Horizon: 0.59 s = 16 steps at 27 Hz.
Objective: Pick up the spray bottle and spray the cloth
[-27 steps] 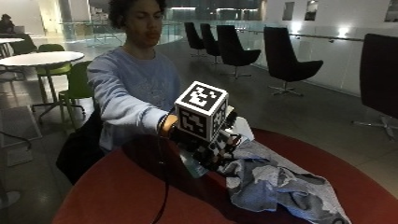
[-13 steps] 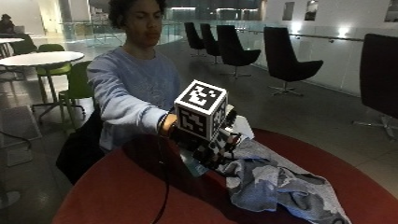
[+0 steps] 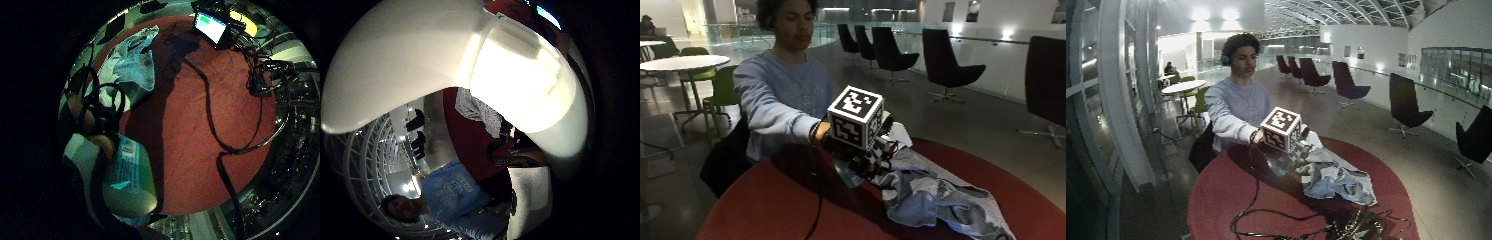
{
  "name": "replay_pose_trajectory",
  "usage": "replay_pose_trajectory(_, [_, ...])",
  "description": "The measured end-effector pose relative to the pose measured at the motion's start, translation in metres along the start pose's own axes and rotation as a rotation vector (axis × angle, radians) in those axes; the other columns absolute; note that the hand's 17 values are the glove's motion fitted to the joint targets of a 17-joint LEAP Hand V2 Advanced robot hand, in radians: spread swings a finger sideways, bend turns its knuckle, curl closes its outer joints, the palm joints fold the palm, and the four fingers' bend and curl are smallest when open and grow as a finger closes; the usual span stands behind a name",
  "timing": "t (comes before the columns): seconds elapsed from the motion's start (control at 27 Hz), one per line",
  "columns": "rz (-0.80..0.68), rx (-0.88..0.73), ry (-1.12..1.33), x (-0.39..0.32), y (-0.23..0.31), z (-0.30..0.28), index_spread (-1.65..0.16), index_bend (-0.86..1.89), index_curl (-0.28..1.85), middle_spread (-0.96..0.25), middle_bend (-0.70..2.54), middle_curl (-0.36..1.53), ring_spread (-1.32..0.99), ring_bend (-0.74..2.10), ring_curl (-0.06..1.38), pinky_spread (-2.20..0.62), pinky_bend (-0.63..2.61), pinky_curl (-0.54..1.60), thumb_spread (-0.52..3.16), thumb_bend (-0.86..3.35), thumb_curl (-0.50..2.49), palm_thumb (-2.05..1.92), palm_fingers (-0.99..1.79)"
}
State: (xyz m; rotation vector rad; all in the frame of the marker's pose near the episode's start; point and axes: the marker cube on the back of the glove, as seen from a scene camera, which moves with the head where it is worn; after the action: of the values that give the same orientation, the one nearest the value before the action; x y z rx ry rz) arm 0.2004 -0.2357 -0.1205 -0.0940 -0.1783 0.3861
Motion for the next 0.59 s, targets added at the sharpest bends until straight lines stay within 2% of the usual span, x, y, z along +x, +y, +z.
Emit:
replay_pose_trajectory(0.22, [-0.047,0.048,-0.111,-0.016,0.0,0.01,-0.25,0.13,0.34,-0.07,0.29,0.45,-0.09,0.61,0.4,-0.07,0.43,0.38,0.87,-0.02,0.58,0.87,1.18])
replay_pose_trajectory(0.59, [-0.275,0.189,-0.555,-0.094,0.013,0.039,-0.25,0.13,0.35,-0.06,0.29,0.45,-0.08,0.6,0.4,-0.06,0.43,0.38,0.88,-0.03,0.58,0.87,1.17])
